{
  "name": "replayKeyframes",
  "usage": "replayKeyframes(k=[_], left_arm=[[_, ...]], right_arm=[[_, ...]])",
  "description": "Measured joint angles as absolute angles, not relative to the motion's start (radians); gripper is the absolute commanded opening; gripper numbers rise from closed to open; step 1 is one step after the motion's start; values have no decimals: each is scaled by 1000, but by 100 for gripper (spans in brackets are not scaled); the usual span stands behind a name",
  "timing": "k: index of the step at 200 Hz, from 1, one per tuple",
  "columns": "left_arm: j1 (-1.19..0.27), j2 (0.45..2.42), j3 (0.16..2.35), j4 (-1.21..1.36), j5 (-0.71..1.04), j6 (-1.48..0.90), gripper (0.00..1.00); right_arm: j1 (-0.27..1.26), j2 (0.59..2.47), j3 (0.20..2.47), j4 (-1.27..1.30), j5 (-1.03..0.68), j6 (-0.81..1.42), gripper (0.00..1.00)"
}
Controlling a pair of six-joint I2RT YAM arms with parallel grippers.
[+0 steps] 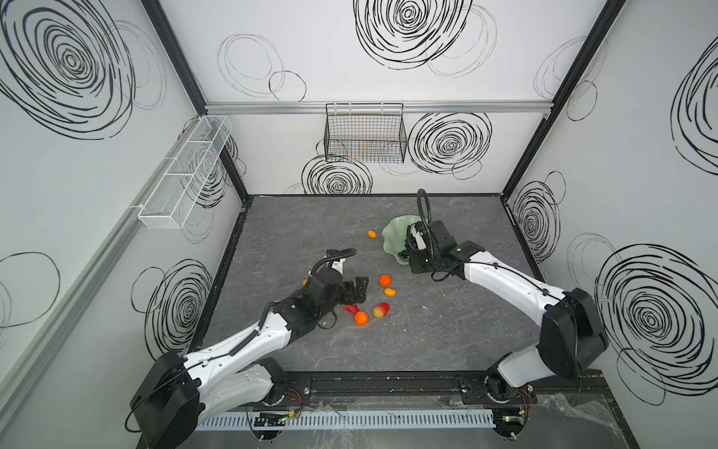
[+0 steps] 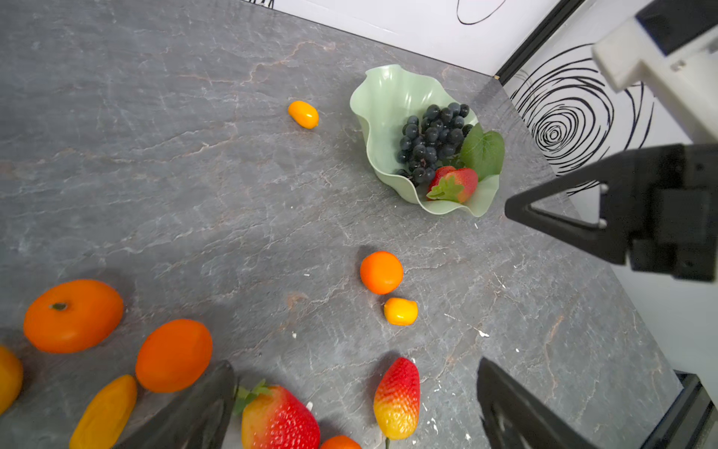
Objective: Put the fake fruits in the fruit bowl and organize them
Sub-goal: 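Move the right gripper from the bowl over the fruit pile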
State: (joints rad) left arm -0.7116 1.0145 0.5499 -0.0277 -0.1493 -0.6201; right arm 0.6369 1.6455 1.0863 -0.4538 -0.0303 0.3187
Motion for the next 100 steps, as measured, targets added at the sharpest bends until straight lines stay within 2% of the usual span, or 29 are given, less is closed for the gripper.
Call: replayKeyframes(k=[55, 100], left_arm=[[-702, 818, 450, -153, -207, -727, 99], [-607, 694, 371, -216, -171, -788, 99]], right_arm=[[865, 1628, 1024, -403, -44, 159, 37], [962, 1628, 989, -317, -46, -21, 38]])
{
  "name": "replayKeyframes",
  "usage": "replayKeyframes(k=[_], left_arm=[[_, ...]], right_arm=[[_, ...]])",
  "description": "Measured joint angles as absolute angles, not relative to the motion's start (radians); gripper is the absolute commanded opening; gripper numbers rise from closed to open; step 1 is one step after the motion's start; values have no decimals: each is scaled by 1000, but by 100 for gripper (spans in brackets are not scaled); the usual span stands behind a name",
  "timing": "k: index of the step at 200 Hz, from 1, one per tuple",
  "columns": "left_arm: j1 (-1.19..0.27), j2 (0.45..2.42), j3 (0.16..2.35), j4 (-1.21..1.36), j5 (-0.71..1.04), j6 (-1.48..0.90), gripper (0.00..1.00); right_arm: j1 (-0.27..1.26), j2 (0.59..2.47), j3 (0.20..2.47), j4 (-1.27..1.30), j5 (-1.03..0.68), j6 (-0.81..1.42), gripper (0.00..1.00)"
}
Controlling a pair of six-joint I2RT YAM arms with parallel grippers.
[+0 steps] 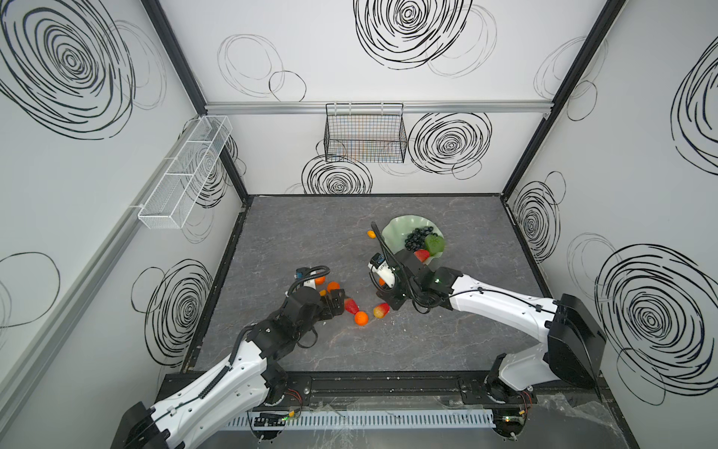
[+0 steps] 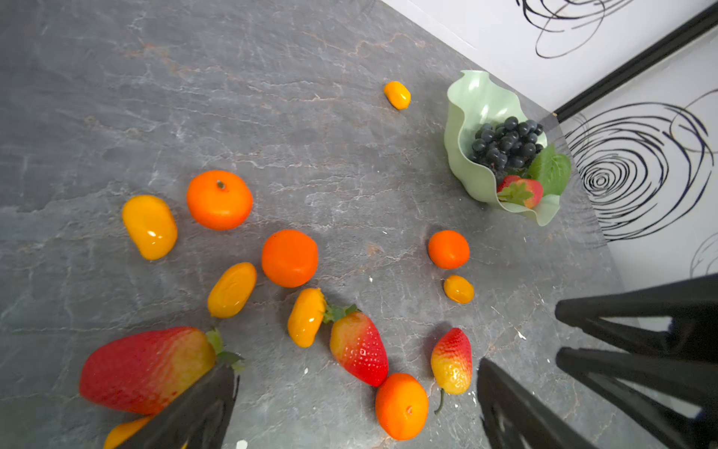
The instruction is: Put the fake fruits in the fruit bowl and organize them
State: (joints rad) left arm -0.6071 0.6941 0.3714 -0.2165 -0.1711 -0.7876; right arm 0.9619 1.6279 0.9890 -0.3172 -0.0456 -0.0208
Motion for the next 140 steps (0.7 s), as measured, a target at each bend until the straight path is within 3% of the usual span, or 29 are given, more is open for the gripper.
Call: replayKeyframes(k=[69, 140], left_arm=[[-405, 618, 313, -236, 11, -819, 99], [-267, 607, 244, -173, 194, -855, 99]], right_arm=[[1114, 1650, 906, -239, -15, -469, 38], [1129, 1778, 937, -245, 69, -656, 39]])
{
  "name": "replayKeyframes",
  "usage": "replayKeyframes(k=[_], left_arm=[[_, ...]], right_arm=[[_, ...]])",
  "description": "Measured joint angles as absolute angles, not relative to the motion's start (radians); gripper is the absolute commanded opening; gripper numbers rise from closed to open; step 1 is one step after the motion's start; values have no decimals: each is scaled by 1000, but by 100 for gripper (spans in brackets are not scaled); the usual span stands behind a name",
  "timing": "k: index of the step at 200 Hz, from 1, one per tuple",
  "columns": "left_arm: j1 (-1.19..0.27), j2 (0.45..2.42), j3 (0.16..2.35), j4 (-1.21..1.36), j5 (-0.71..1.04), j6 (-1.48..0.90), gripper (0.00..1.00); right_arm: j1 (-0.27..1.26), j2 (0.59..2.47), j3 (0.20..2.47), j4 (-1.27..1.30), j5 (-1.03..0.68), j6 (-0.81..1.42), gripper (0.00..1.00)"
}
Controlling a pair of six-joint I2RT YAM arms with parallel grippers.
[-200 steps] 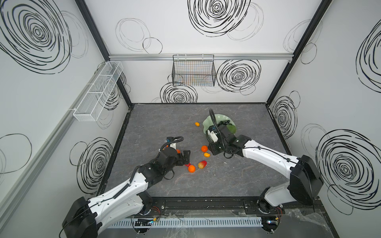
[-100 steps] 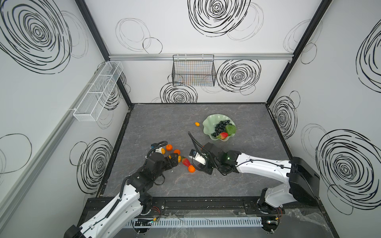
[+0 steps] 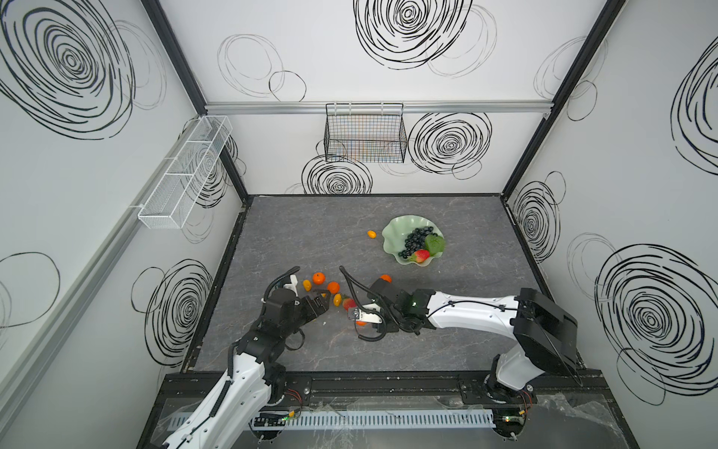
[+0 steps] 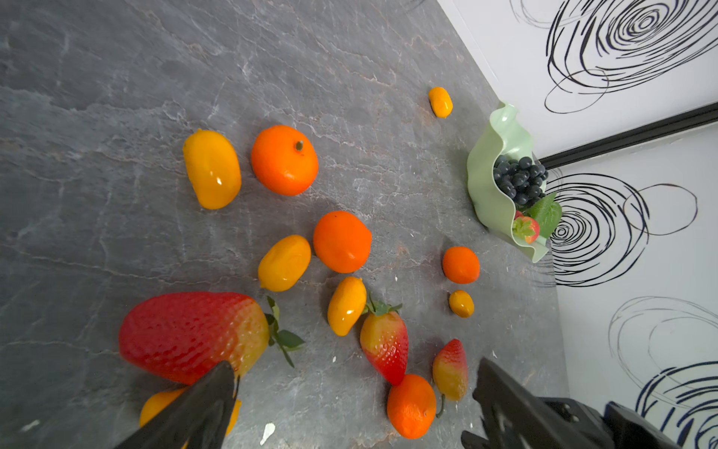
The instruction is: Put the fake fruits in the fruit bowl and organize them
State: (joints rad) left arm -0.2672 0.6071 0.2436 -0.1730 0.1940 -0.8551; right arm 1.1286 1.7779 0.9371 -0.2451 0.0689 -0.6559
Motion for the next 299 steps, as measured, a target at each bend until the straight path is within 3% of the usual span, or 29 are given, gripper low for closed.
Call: replayKeyframes(k=[160, 197, 299], left_arm=[[-233, 651, 236, -75, 287, -863, 100], [-233, 649, 235, -72, 288, -865, 99], [-233, 638, 236, -72, 286, -859, 100]], right_arm=[[1137, 1909, 985, -257, 92, -728, 35], [1137, 1925, 991, -257, 110, -727, 31], [1127, 1923, 988, -250, 136, -690, 6]])
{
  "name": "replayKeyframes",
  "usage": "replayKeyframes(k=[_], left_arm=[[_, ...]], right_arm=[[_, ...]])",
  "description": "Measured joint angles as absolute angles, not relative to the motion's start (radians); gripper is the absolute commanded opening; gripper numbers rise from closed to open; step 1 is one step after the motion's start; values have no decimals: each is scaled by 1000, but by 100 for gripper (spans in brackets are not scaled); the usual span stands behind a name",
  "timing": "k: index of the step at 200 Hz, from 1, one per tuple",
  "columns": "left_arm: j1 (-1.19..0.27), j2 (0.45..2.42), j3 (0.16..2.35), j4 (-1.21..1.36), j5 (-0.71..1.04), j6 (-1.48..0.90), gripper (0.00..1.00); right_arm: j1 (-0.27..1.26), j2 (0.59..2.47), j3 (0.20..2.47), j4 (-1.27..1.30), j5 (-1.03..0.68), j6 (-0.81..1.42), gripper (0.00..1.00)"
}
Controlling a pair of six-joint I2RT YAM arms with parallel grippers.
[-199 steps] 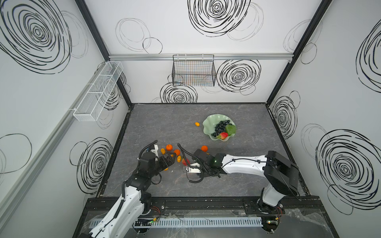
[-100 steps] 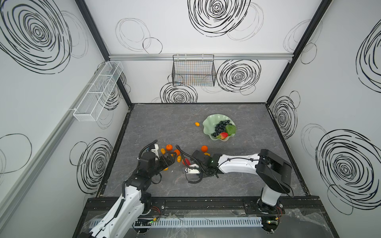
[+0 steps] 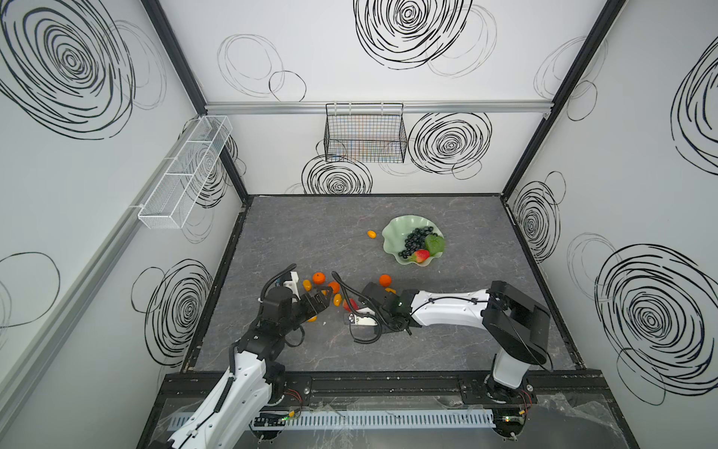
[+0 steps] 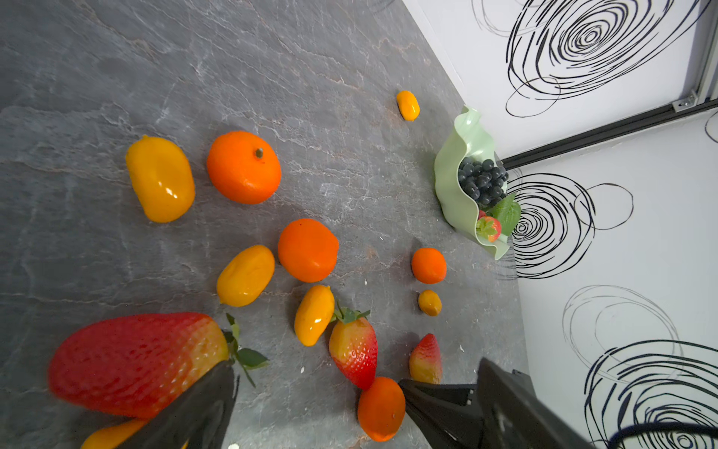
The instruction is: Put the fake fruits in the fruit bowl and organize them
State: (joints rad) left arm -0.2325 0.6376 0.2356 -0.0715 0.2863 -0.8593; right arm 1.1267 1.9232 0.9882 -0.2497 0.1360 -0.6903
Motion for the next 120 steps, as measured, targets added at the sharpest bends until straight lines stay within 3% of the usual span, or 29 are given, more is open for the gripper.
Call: replayKeyframes(k=[25, 120], left_arm=[[-242, 646, 250, -85, 264, -838, 99], [-480, 803, 402, -74, 92, -759, 100]], right_arm=[[1120, 1898, 973, -241, 136, -661, 0], [1002, 1616, 855, -115, 43, -389, 0]])
